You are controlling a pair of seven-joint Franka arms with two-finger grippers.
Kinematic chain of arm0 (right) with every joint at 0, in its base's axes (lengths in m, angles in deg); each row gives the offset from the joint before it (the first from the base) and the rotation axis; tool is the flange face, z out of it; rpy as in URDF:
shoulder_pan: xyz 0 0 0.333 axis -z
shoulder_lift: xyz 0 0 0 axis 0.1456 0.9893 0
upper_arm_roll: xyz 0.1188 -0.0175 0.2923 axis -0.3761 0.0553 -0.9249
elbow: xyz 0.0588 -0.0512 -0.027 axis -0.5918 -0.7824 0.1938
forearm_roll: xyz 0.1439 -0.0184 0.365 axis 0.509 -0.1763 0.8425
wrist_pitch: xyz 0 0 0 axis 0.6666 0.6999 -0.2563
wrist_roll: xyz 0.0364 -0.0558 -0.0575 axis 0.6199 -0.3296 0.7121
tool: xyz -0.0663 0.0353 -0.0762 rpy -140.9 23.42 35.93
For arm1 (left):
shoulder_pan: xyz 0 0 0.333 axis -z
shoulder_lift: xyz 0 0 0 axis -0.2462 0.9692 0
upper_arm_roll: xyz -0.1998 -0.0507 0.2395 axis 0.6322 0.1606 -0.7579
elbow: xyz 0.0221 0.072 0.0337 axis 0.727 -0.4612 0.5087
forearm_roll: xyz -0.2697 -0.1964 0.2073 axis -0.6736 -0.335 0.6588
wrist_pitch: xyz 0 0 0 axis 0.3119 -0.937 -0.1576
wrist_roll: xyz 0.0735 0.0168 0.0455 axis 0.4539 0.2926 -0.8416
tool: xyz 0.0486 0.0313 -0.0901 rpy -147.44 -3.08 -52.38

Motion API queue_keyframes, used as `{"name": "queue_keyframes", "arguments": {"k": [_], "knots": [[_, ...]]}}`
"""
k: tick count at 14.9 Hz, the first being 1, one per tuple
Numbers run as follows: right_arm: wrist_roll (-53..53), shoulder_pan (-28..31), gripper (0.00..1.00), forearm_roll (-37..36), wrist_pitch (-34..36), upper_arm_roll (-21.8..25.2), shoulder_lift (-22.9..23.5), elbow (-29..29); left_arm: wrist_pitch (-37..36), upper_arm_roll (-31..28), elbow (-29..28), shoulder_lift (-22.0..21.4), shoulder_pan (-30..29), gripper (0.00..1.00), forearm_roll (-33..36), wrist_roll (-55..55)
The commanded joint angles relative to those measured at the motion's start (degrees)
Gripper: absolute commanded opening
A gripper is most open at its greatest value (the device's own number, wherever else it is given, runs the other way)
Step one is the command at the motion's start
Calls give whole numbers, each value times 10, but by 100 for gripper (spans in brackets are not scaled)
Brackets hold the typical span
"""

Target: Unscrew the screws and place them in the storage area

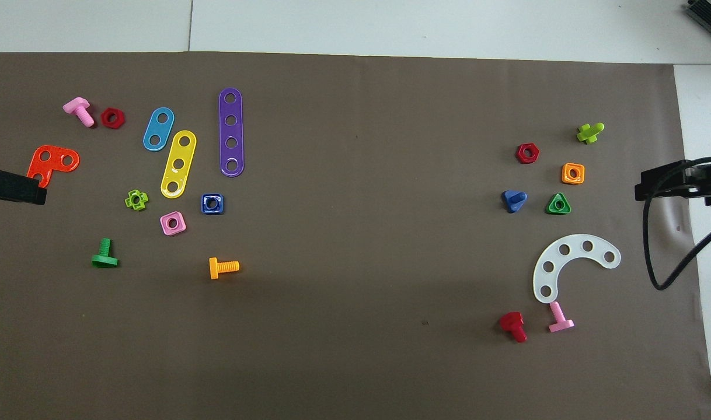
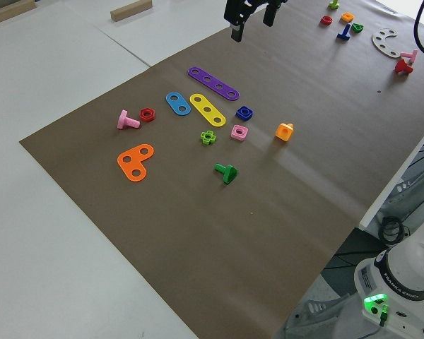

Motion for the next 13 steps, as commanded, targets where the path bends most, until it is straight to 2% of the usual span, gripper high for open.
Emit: {"name": "queue_keyframes", "arguments": {"k": [1, 5, 7, 13], "knots": [[-5, 3, 100, 2, 24, -6, 7, 18, -8, 5, -3, -4, -10, 100, -5, 5], [-5, 2, 100, -5, 41, -11, 12, 41, -8, 5, -3, -3, -10, 100, -5, 5], [-9, 2, 100, -6, 14, -13, 5, 12, -8, 5, -3, -4, -10, 100, -5, 5], [-9, 2, 100, -7, 9, -14, -1, 0, -8, 5, -3, -4, -10, 100, -5, 5]]}}
